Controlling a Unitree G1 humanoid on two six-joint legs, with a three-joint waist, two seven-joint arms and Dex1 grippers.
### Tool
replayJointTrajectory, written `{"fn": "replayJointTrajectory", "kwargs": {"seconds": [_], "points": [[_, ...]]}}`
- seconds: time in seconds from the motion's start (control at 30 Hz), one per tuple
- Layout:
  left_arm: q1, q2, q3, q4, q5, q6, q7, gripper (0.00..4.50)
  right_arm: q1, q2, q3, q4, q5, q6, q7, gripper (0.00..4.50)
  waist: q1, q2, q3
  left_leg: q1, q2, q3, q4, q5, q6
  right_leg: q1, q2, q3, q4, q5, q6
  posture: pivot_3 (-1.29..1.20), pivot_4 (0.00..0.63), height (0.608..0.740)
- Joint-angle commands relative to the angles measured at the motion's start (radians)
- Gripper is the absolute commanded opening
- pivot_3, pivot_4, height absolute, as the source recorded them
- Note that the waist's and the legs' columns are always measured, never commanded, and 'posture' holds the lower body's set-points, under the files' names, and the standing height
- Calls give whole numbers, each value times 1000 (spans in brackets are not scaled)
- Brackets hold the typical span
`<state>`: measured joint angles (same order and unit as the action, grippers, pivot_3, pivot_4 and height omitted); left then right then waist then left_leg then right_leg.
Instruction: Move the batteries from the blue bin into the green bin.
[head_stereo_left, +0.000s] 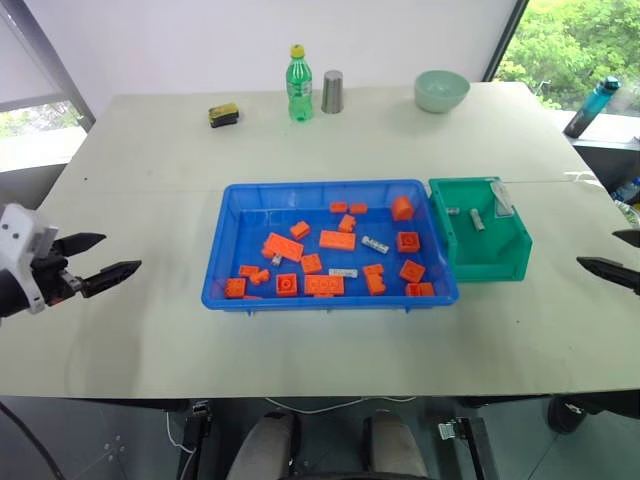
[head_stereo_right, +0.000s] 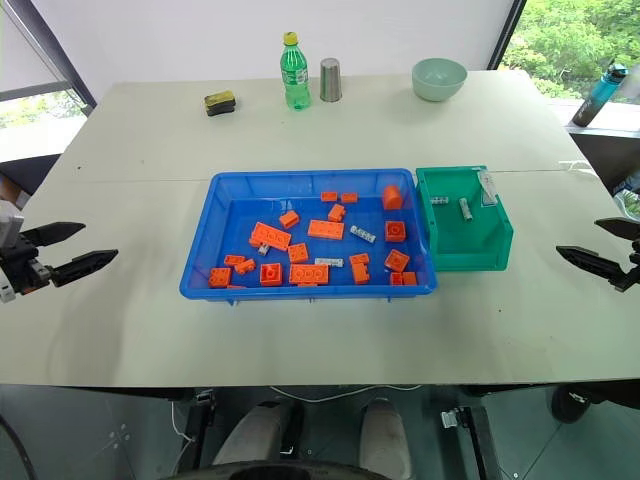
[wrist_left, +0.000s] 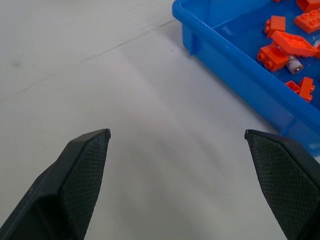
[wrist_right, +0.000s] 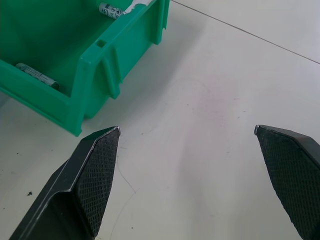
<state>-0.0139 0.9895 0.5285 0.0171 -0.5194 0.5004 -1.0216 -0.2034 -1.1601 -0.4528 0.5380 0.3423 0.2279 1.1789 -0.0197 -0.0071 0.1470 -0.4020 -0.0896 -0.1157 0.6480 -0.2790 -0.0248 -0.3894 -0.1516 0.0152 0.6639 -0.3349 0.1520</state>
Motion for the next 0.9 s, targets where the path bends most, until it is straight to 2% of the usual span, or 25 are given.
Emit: {"fn": "replayJointTrajectory", "kwargs": {"seconds": [0.03, 0.13, 0.3, 0.43, 0.53, 0.63, 0.8, 0.9], "points": [[-18, 7, 23, -45, -13, -2, 8, 4500, -38, -11, -2, 16, -7, -35, -7, 4444, 0, 0, 0, 0, 0, 0, 0, 0, 0, 0, 0, 0, 0, 0, 0, 0, 150, 727], [-30, -2, 20, -85, -40, 24, 14, 4500, -86, -17, 23, 11, -7, -25, 2, 4444, 0, 0, 0, 0, 0, 0, 0, 0, 0, 0, 0, 0, 0, 0, 0, 0, 150, 727], [-26, 6, 9, -186, -98, 80, -20, 4500, -164, -13, 78, -125, 37, 56, 54, 4444, -2, 2, 1, -1, 0, 0, 0, 0, 0, -1, 0, 0, 0, 0, 0, 0, 150, 727], [-72, 44, -31, -256, -167, 135, -86, 4500, -316, 50, 211, -393, 99, 217, 32, 4444, -15, 3, 2, -1, 1, 0, 0, 0, 0, -1, 0, 0, 0, 0, 0, 0, 150, 727], [-122, 69, -90, -293, -185, 149, -126, 4500, -473, 172, 354, -533, 96, 341, -41, 4444, -22, 3, 2, -2, 1, -1, 0, 0, -1, -2, 0, -1, 0, 0, 0, 0, 150, 727], [-171, 76, -150, -300, -179, 143, -148, 4500, -582, 313, 488, -590, 56, 412, -105, 4444, -25, 3, 2, -3, 1, -1, 0, 0, -1, -4, 0, -1, 1, 0, 0, 0, 150, 727], [-222, 68, -210, -282, -160, 128, -167, 4500, -650, 530, 674, -572, -35, 470, -216, 4444, -24, 2, 3, -6, 0, -3, 1, 0, -1, -6, 0, -2, 3, 0, 0, 0, 150, 727], [-226, 64, -229, -280, -149, 118, -170, 4500, -670, 640, 734, -542, -66, 494, -270, 4444, -25, 2, 3, -7, -1, -4, 2, 0, -1, -7, 0, -2, 3, 0, 0, 0, 150, 727]]}}
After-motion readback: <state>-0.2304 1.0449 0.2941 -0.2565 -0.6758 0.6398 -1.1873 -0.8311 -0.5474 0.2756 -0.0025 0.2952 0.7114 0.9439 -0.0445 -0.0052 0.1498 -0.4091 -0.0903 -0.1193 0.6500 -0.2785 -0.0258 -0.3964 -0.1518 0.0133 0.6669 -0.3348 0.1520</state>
